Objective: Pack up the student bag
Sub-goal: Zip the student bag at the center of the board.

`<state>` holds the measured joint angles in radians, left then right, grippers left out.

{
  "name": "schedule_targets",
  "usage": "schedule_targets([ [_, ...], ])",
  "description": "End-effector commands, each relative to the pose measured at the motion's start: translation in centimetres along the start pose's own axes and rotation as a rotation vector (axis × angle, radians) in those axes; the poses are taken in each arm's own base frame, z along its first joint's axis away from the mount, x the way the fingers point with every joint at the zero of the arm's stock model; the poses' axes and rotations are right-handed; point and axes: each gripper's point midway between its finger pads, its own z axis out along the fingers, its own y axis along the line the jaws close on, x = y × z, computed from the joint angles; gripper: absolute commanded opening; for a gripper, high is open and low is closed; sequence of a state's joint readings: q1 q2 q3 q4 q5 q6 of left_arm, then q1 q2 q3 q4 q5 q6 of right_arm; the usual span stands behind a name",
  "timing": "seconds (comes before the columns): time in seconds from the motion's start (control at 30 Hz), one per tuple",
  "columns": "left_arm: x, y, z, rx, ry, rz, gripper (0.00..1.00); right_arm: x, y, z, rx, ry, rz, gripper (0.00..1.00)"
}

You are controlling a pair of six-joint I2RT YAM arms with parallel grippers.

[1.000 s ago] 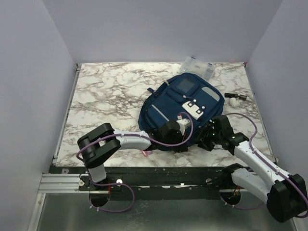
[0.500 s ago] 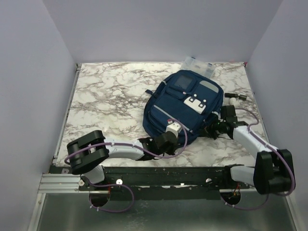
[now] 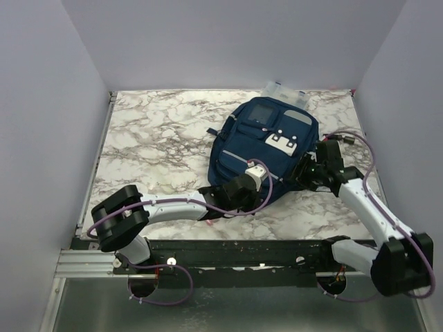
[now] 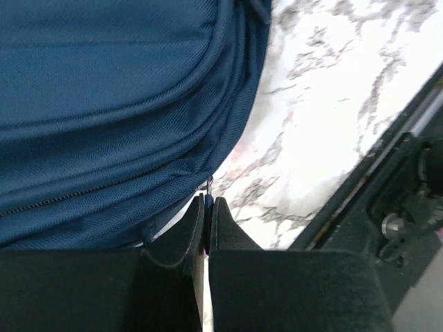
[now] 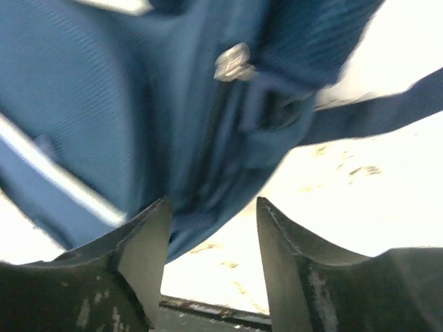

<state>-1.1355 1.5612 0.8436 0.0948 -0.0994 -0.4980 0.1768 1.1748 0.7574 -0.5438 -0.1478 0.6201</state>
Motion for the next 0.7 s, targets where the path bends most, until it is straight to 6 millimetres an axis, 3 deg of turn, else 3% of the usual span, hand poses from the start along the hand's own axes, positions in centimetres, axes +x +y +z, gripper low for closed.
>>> schedule_targets([
  [0.0,-1.7,-4.6,-0.3,0.198,0.04,0.014,0.0,2.2,0.5,-2.8,-0.041,-0.023,0.064,0.58],
  [0.17,-1.8,-6.2,0.0,0.276,0.074,-0.017,0.0,5.6,2.2,-3.5,-0.167,0.067,0.123,0.61],
  [0.33,-1.8,-7.1,0.5,0.313,0.094,-0.037,0.0,6.3,2.9,-3.5,-0.213,0.077,0.161,0.61],
  [0.47,-2.0,-7.6,0.8,0.329,0.097,-0.057,0.0,7.2,2.4,-2.1,-0.193,0.114,0.246,0.6],
  [0.53,-2.1,-7.8,0.8,0.336,0.097,-0.06,0.0,7.0,2.2,-1.4,-0.17,0.113,0.27,0.56],
  [0.67,-1.8,-7.5,0.8,0.324,0.099,-0.059,0.0,4.4,0.6,-0.2,-0.067,-0.018,0.275,0.47],
])
